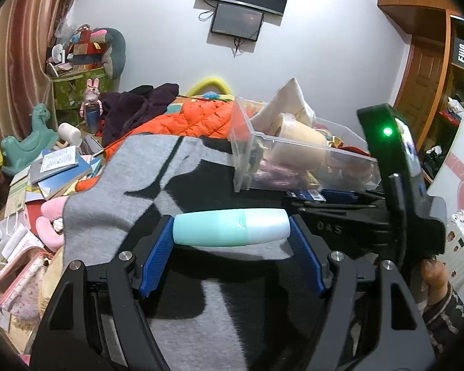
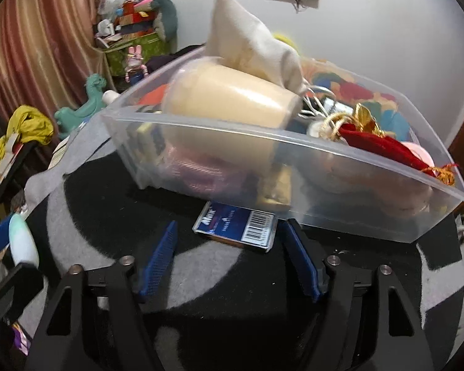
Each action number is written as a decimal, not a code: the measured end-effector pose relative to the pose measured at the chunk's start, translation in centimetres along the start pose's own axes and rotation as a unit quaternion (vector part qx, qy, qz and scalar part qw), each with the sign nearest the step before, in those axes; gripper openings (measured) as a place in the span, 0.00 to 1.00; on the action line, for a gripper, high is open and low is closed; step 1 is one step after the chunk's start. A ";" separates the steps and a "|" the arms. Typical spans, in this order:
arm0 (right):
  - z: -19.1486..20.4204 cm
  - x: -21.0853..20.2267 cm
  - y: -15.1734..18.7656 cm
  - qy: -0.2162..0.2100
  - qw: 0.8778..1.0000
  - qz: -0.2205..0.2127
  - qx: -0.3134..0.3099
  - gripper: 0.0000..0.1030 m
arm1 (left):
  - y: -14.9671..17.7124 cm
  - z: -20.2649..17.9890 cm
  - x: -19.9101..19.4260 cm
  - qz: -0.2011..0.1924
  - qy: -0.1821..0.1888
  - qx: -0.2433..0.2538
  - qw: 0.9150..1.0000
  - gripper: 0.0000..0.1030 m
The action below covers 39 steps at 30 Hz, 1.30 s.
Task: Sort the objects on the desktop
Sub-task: 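Hold the green tube with the left tool while the right tool grasps the blue card, then lower the green tube and blue card into the clear box and open both tools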
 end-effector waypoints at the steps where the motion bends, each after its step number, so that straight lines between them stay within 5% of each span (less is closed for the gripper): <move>1: -0.1 -0.1 0.0 0.001 1.000 -0.003 0.000 0.47 | 0.0 -0.2 0.1 0.001 0.003 0.001 1.000 0.71; 14: -0.5 -4.3 1.0 -0.014 0.997 -0.066 -0.029 0.46 | -1.1 -1.9 -0.2 -0.004 -0.002 0.023 1.000 0.71; 27: -6.6 -10.9 -1.1 -0.039 0.987 -0.149 0.051 0.47 | -5.3 -5.5 0.8 -0.027 0.014 0.049 0.998 0.71; 39: -11.0 -11.1 -2.8 -0.025 0.983 -0.165 0.081 0.47 | -8.5 -9.6 3.2 -0.045 0.022 0.095 0.994 0.71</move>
Point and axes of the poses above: each gripper's, at about its wrist camera, not at the fingertips, and x roughly the way its jaws point, z to its left, y to its underside, the point moved 7 cm from there along x, roughly the way its jaws point, and after that the axes turned 6 degrees about x, right-handed, at the moved point
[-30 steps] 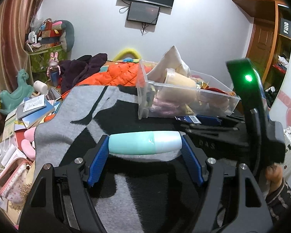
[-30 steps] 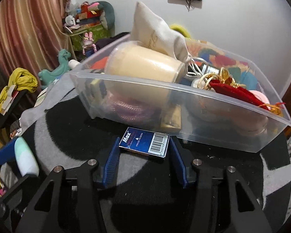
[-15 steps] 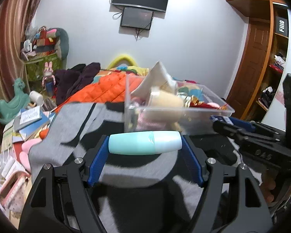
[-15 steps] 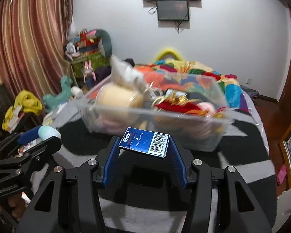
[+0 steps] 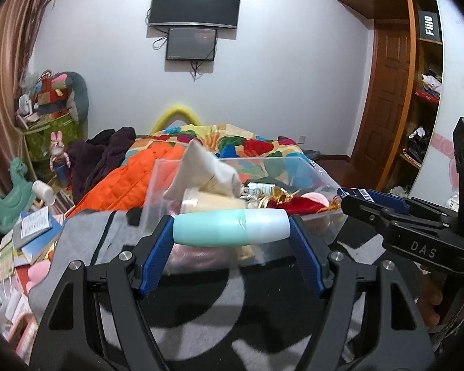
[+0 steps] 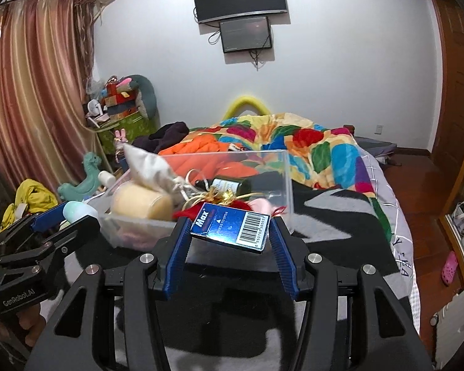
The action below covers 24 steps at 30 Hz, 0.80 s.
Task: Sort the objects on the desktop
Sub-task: 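Lower the green tube and blue card into the clear box and open both tools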
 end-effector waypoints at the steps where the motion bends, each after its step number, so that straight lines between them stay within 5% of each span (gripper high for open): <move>1: -0.2 0.1 -0.2 0.000 1.000 -0.001 0.001 0.47 | -0.3 -0.2 0.4 0.000 -0.001 0.005 1.000 0.71; 24: -1.3 4.7 -0.7 -0.001 1.000 0.026 0.015 0.47 | -2.0 -1.1 8.1 0.035 -0.002 0.009 0.999 0.71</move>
Point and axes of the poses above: each gripper's, at about its wrist camera, not at the fingertips, and x roughly the way its jaws point, z to its left, y to its underside, the point moved 7 cm from there along x, roughly the way its jaws point, and after that the axes turned 6 degrees about x, right-handed, at the moved point
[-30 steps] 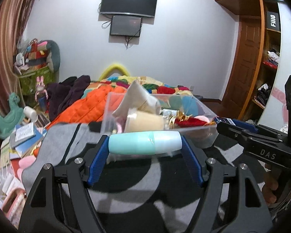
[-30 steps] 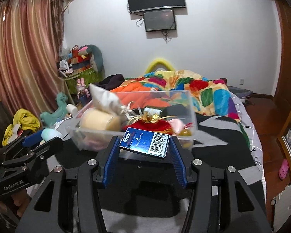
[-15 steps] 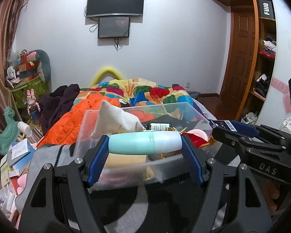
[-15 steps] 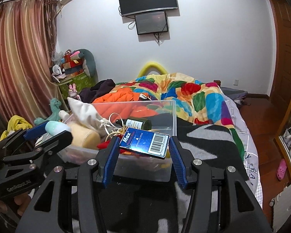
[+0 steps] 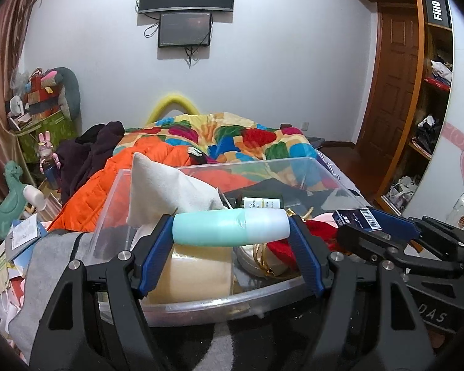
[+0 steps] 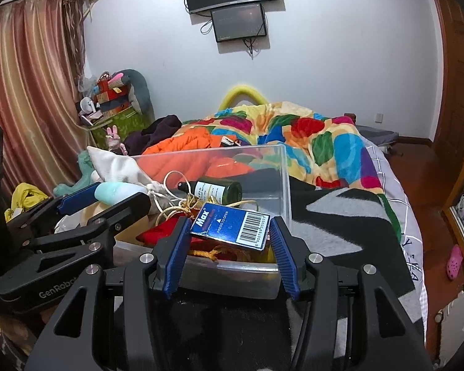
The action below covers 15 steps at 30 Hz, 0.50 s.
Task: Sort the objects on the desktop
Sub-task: 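Lower the green tube and blue card into the clear box and open both tools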
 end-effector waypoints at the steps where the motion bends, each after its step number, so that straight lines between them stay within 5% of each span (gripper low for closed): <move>1: 0.1 0.1 0.0 -0.001 1.000 0.002 0.000 0.47 | 0.0 0.1 0.0 -0.001 0.001 -0.003 1.000 0.72; 15: 0.5 -1.5 0.1 0.000 1.000 -0.009 -0.016 0.55 | -0.1 0.7 -1.5 -0.008 0.034 -0.039 0.999 0.78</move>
Point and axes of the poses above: each gripper's, at about its wrist camera, not at the fingertips, and x roughly the way its jaws point, z to its left, y to its underside, the point moved 7 cm from there along x, roughly the way its jaws point, and after that the axes turned 6 degrees about x, right-handed, at the moved point
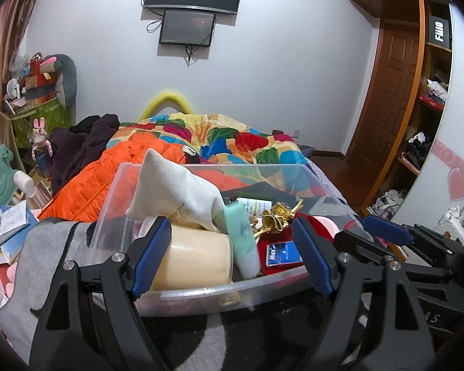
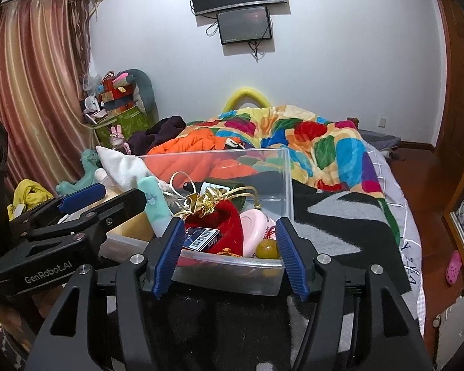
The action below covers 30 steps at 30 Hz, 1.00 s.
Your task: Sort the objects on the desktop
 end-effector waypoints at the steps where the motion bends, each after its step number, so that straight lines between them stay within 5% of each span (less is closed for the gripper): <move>1: 0.1 -0.3 0.0 0.001 1.000 -0.002 -0.002 0.55 | 0.0 0.0 -0.2 -0.001 0.002 -0.002 1.000 0.79; 8: 0.5 -2.5 0.0 -0.002 1.000 -0.018 -0.007 0.57 | 0.8 -0.2 -2.2 -0.012 -0.029 0.021 0.999 0.87; 11: 0.6 -3.5 0.1 -0.009 1.000 -0.027 -0.003 0.70 | 0.9 -0.1 -3.2 -0.020 -0.042 0.030 0.998 0.91; 15: 1.3 -5.2 0.2 -0.009 0.999 -0.041 -0.011 0.71 | 1.1 -0.4 -4.8 -0.032 -0.059 0.039 0.997 0.94; 30: 3.2 -11.0 1.8 -0.012 0.996 -0.078 -0.034 0.83 | 3.5 -1.1 -9.6 -0.044 -0.055 0.031 0.997 0.98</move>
Point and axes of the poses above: each gripper's, at about its wrist camera, not at the fingertips, and x roughly the way its jaws point, z to its left, y to its underside, the point moved 7 cm from there along x, roughly the way its jaws point, and after that the axes turned 6 degrees about x, right-handed, at the moved point
